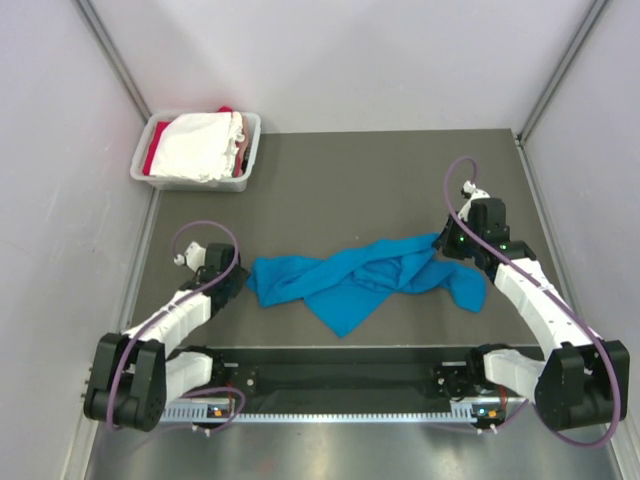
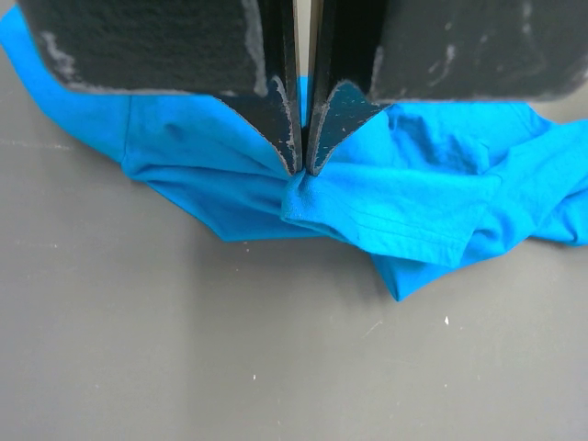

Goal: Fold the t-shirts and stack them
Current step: Flatten the tshirt out

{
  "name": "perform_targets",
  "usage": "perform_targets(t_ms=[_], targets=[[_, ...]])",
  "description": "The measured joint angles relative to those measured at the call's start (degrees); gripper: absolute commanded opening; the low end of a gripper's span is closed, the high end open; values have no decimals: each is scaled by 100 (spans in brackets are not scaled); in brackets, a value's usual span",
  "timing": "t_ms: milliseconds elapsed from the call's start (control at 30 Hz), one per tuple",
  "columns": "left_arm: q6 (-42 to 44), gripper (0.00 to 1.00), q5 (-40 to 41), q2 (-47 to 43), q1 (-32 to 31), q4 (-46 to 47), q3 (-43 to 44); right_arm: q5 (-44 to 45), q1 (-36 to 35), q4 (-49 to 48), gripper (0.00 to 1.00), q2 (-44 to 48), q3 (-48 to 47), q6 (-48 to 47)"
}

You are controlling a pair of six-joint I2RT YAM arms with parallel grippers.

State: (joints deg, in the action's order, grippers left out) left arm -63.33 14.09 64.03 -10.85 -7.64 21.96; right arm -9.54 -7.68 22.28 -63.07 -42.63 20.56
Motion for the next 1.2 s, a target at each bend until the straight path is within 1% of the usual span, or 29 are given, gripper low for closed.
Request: perform_targets(t_ms=[33, 67, 100, 133, 167, 367, 467, 533, 567, 700, 800, 1000, 1200], targets=[[2, 34, -22, 7, 0, 39, -11, 0, 0, 0, 0, 2, 0, 0], [4, 23, -59, 17, 0, 74, -22, 0, -2, 0, 0, 2, 0, 0], [0, 16, -85, 28, 0, 116, -31, 0, 0, 0, 0, 2, 0, 0], [35, 4, -138, 39, 4, 142, -48, 0, -2, 0, 0, 2, 0, 0], [7, 0, -146, 57, 4, 166, -76, 0, 0, 0, 0, 2, 0, 0], [236, 0, -249, 72, 4, 313, -127, -37, -2, -31, 0, 0, 0, 9], [584, 0, -162, -79, 4, -46, 72, -101, -2, -74, 0, -2, -31, 50], [914, 0, -4, -205, 15, -413, 566, -109, -2, -96, 0, -22, -166, 76], [1071, 0, 68, -223, 31, -619, 953, -105, -2, -105, 0, -50, -308, 101], [1641, 0, 236, -225, 140, -785, 2505, 11, -2, -271, 0, -208, -1156, 83], [2013, 0, 343, -68, 221, -863, 3633, 136, -2, -610, 0, -356, -2031, -59], [2673, 0, 483, 741, 264, -1169, 5912, 210, -2, -1215, 0, -1001, -4162, -680], [3366, 0, 671, 1650, 269, -1596, 8199, 192, 4, -1180, 0, -1823, -6336, -1707]])
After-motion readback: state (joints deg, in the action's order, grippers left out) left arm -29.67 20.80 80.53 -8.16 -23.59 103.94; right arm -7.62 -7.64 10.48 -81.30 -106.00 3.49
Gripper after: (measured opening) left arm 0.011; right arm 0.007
